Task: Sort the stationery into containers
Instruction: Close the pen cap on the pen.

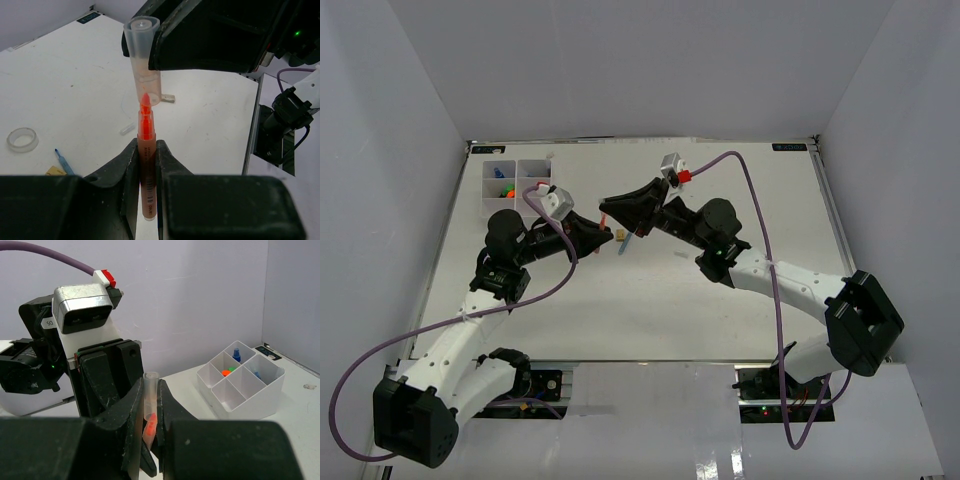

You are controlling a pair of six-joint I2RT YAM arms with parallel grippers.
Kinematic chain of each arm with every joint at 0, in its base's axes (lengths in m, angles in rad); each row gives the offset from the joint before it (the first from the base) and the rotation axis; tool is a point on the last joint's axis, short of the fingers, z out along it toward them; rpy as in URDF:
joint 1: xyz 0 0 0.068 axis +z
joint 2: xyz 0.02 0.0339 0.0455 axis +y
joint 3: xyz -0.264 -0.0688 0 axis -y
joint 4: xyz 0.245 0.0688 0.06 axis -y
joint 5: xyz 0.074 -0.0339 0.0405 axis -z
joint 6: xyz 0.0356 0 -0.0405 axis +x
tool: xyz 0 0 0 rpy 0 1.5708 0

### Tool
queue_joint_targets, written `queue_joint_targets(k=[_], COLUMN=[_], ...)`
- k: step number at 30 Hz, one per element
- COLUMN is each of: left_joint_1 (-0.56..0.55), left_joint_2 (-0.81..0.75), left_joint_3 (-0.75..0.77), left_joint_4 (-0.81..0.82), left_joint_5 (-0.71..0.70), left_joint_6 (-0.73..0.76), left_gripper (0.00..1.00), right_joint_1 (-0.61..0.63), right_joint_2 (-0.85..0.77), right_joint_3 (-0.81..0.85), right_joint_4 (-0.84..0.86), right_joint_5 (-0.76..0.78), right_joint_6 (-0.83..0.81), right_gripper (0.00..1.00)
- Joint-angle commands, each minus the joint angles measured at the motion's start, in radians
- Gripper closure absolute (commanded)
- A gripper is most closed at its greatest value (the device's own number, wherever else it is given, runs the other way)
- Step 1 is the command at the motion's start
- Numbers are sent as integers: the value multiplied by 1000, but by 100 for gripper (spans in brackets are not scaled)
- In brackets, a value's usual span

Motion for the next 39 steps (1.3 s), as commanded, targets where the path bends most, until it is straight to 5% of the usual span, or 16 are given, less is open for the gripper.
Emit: queue_joint_targets(k=[1, 13, 30, 39], left_joint_1=[2, 4, 2, 2], left_joint_2=[-26, -37, 25, 65], left_joint_3=[-12, -32, -26, 25], left_joint_4=[28, 85, 386, 430], left_joint_5=[17, 31, 36, 51], left_joint_6=[-7, -36, -160, -145], left_gripper=[99, 99, 99, 99], right_joint_1=[6, 7, 7, 7], right_joint_2=[-8, -3, -2, -11], right_joint_3=[-14, -28, -43, -31], right_joint_4=[57, 72, 103, 65], right_joint_5=[5, -6, -26, -29], right_joint_6=[-20, -12, 20, 16], right_gripper=[92, 92, 91, 82])
